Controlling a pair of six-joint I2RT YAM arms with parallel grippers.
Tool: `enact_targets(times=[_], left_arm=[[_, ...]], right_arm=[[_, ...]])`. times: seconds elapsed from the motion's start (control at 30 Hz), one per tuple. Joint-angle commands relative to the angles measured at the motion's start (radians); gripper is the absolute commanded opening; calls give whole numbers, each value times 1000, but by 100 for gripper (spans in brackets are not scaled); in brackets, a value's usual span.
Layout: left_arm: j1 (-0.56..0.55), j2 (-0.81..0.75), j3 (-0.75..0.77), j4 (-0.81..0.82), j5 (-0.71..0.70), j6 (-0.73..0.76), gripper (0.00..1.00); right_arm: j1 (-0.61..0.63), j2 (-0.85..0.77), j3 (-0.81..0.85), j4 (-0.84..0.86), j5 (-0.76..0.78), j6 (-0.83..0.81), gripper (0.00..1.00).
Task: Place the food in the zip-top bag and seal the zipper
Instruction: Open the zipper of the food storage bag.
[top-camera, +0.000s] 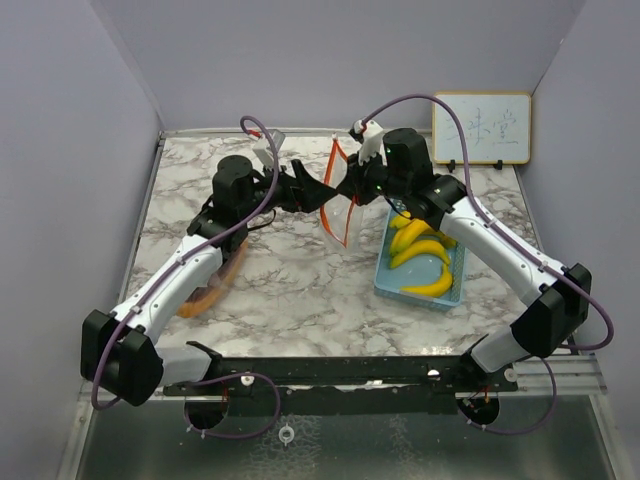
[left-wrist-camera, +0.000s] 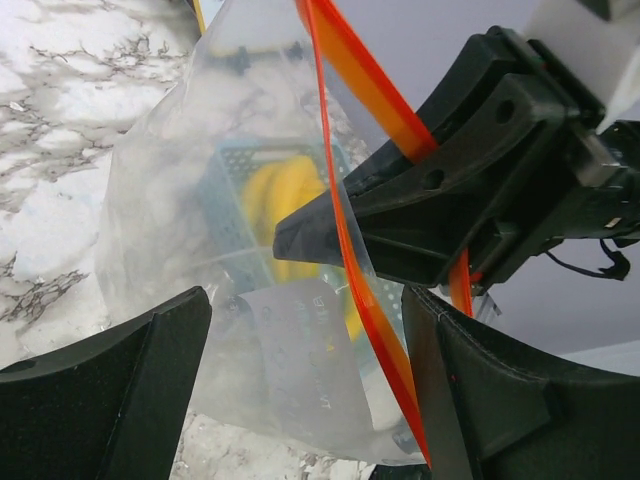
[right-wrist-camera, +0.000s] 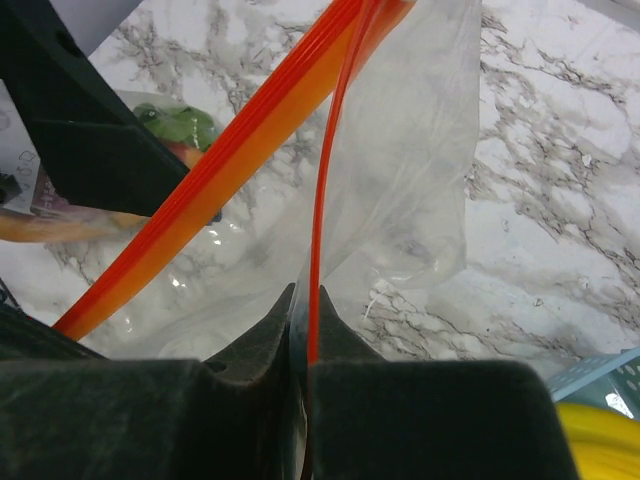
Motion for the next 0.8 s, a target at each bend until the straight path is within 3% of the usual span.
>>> enact_targets(times=[0.0, 0.23, 0.33, 0.43, 0.5, 0.6, 0.77], left_arm=[[1, 31, -3, 62, 72, -22, 75], [1, 80, -14, 142, 125, -63, 42], [1, 102, -19, 185, 150, -90, 1], [1, 113, -3, 157, 166, -78, 0], [1, 104, 47, 10, 105, 1, 0], [1, 97, 190, -357, -148, 191, 0], [1, 121, 451, -828, -733, 360, 0]], right_arm=[[7, -36, 3, 22, -50, -25, 2], [7, -38, 12, 25, -60, -30, 2], [7, -38, 12, 26, -55, -30, 2], [7, -41, 11, 23, -24, -28, 2], [7, -48, 11, 11, 33, -26, 2], [7, -61, 1, -18, 205, -14, 2], [7, -29, -19, -106, 482, 66, 2]])
